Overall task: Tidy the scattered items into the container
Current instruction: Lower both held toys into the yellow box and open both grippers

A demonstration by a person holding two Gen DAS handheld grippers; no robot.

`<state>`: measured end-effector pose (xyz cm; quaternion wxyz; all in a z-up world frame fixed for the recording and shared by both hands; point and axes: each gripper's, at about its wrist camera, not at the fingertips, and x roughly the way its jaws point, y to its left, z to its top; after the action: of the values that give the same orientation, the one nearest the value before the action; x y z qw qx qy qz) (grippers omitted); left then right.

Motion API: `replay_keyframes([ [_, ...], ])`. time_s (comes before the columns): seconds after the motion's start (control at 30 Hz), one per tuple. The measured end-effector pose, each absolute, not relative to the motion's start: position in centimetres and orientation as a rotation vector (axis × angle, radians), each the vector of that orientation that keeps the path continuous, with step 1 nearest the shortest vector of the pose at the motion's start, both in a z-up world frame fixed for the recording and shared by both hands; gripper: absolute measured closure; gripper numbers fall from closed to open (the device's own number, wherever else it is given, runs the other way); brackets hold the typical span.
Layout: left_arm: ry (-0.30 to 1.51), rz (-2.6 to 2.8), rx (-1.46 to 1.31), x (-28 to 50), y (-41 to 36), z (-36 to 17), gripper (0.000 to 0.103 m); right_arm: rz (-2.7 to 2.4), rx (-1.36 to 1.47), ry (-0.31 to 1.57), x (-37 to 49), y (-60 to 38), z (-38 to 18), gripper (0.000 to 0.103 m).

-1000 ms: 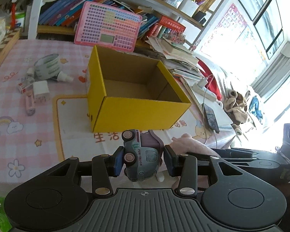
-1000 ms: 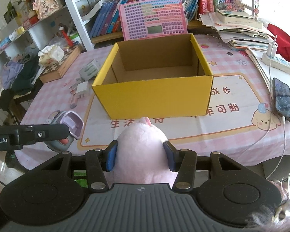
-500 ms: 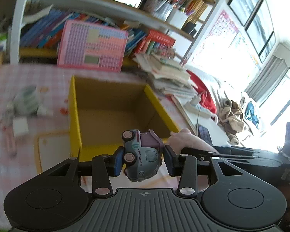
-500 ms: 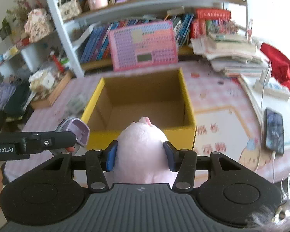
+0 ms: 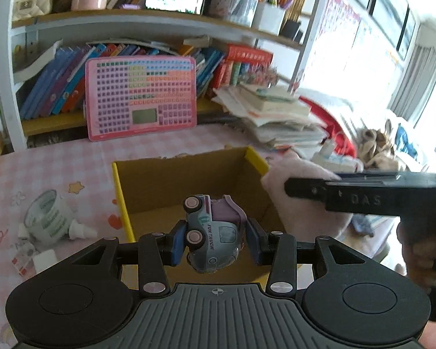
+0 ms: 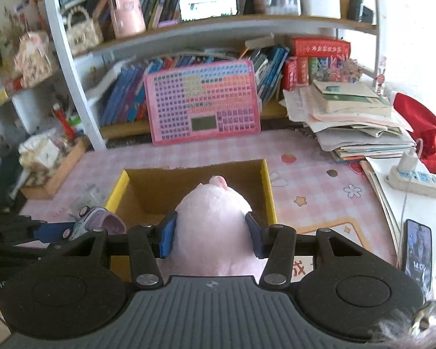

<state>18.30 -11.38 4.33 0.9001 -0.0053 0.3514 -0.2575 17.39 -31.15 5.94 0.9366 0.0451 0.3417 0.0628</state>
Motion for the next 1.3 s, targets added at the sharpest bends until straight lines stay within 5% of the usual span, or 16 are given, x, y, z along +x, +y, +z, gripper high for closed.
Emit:
replay_keyframes([
  [0.9, 0.792, -0.429, 0.330, 21.6, -15.7, -1.7, 0.060, 0.170, -0.111, 0.899, 26.9, -27.3, -2.5, 0.056],
  [1.0, 0.762, -0.396, 0.349, 21.3, -16.1, -1.6, 0.051, 0.176, -0.160, 0.866, 26.7, -26.6, -2.4, 0.040],
  [1.1, 0.714, -0.394, 0.366, 20.7, -16.3, -1.1, 0.044, 0.183, -0.192, 0.827, 26.2, -26.3, -1.7, 0.035],
  [1.3, 0.667, -0.389, 0.336, 19.9, -16.2, 0.1, 0.035, 0.190, -0.149, 0.787, 25.2, -26.8, 0.2, 0.034],
])
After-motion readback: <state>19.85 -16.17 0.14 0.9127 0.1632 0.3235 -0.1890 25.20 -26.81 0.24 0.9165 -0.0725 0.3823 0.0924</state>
